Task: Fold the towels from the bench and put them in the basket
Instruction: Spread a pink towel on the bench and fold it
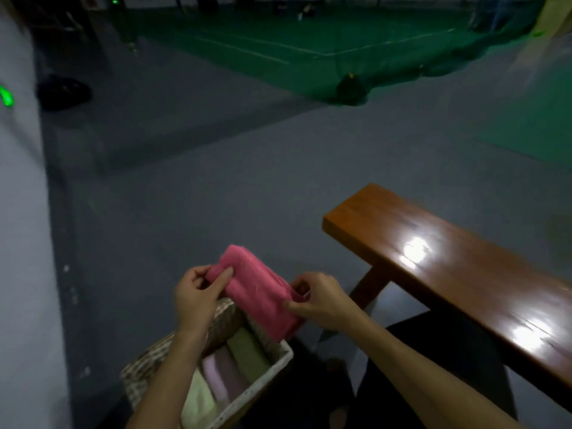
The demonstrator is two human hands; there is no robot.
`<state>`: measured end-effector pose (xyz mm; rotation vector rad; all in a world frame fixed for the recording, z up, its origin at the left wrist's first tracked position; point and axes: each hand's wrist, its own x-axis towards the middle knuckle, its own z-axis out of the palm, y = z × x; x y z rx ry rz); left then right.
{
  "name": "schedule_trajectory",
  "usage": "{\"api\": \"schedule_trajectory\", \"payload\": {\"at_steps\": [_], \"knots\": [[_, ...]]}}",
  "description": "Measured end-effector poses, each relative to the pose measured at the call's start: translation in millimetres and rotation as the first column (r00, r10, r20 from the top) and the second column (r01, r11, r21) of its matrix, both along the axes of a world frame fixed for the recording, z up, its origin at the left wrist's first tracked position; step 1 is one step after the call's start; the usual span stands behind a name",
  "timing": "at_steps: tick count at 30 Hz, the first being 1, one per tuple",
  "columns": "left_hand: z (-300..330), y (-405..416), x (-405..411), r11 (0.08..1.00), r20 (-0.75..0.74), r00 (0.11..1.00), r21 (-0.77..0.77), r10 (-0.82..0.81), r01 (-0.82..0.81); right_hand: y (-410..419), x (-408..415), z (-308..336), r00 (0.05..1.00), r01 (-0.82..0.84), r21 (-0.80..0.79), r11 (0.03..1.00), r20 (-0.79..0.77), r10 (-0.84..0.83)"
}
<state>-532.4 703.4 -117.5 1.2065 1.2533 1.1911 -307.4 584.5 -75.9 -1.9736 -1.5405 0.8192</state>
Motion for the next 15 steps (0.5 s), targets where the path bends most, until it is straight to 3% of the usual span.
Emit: {"api": "schedule_trajectory", "payload": {"at_steps": [7,15], "knots": [[-79.6,13.6,-80.9,0.982,-0.122,0.981,-0.095,0.153,-0.165,58.3,-82.6,-105.0,0.996,-0.082,-0.209,0.974,-0.04,0.075],[-189.1,35.1,-102.1,0.976,-0.333,0.94,-0.167,0.075,-0.137,79.0,-118.0,-220.5,0.997,-0.067,-0.416,0.907,-0.052,0.05]]}}
